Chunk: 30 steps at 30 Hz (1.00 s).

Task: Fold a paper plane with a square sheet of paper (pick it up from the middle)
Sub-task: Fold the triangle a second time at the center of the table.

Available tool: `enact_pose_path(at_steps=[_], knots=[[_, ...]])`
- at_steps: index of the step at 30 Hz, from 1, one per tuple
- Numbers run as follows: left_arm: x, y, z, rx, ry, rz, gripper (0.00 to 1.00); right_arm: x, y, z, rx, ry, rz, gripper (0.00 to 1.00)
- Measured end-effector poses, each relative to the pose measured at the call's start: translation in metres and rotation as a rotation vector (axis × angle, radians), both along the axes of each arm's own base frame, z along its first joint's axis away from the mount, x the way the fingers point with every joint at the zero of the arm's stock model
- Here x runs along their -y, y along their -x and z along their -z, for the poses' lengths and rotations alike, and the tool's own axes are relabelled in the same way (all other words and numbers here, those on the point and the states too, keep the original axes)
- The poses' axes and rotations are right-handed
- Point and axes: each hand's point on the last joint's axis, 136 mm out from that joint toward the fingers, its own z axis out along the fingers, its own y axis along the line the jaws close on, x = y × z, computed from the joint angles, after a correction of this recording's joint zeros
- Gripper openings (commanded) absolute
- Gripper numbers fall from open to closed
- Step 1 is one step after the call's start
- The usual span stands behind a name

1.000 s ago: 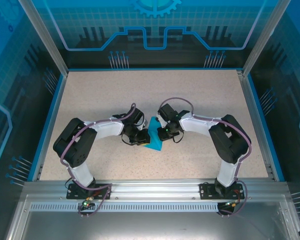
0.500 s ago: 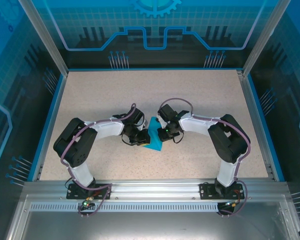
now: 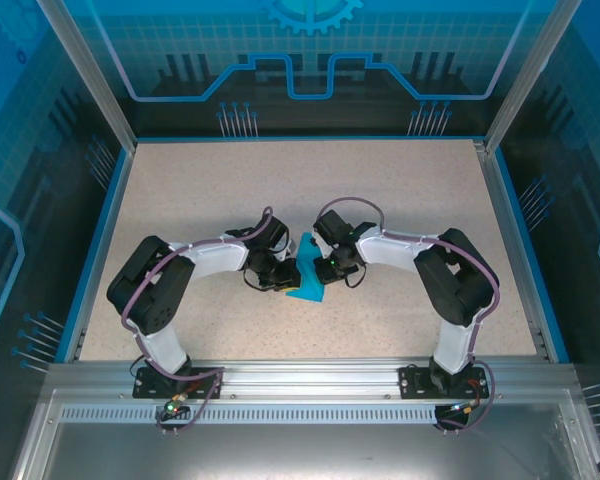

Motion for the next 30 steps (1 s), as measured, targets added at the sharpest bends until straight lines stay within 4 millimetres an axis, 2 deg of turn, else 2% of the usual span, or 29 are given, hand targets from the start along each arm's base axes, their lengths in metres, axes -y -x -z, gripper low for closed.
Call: enact_pose_path(at_steps=[30], knots=[[-0.0038,0.0016,0.0066,-0.010,-0.028,-0.001,0.11,-0.0028,-0.0019,-0.0081,0.013,-0.020,-0.002,0.12]])
